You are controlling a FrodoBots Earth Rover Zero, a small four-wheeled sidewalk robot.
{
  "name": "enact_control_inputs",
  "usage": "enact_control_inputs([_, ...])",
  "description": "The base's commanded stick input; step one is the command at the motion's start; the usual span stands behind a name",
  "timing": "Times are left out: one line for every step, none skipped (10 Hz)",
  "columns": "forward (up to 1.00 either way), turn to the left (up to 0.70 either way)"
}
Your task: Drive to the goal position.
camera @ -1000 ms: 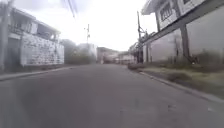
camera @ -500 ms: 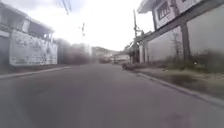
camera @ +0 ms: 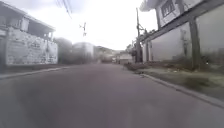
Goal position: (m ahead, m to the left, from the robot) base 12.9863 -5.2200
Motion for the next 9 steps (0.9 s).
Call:
enact_control_inputs([1.00,0.00])
enact_control_inputs([1.00,0.00])
enact_control_inputs([1.00,0.00])
enact_control_inputs([1.00,0.00])
enact_control_inputs([1.00,0.00])
enact_control_inputs([1.00,0.00])
enact_control_inputs([1.00,0.00])
enact_control_inputs([1.00,0.00])
enact_control_inputs([1.00,0.00])
